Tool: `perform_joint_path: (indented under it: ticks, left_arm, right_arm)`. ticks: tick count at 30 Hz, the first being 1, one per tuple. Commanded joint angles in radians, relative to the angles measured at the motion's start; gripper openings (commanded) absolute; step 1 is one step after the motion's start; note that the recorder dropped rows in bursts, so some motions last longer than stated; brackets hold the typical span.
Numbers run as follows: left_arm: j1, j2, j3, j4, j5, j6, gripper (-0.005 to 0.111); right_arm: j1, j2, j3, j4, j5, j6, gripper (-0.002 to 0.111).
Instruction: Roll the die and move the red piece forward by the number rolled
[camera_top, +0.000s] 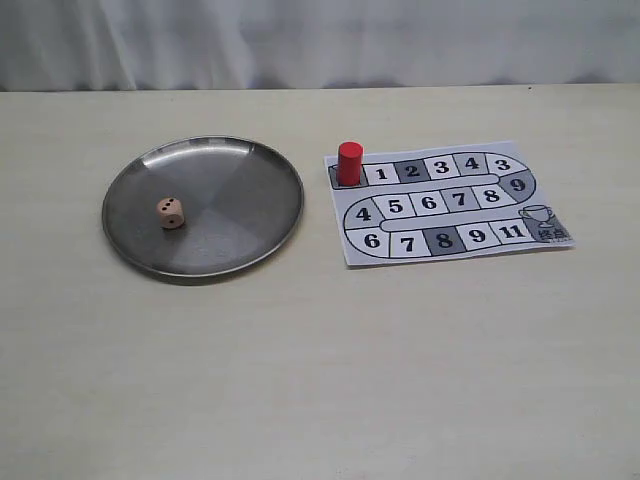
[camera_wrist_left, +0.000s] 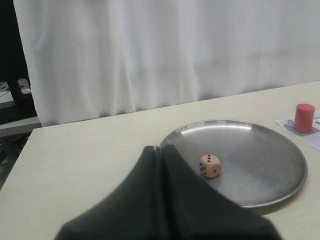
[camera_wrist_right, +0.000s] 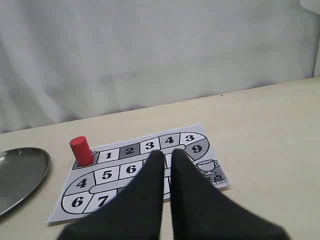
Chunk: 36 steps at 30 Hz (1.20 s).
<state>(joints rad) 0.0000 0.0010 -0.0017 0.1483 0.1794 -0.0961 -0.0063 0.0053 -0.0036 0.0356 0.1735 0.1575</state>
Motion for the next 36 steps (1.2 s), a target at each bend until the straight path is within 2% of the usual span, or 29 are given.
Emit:
perform_joint_path:
  ticks: [1,36]
  left_arm:
    - [-0.001,-0.001,0.002,-0.004,-0.006,-0.002,0.000]
    - [-0.001,-0.001,0.002,-0.004,-0.006,-0.002,0.000]
  right_arm:
    - [-0.005,-0.005,0.004,0.000,0.005,-0.009,0.004]
    - [-0.005,-0.005,0.004,0.001,-0.007,-0.009,0.004]
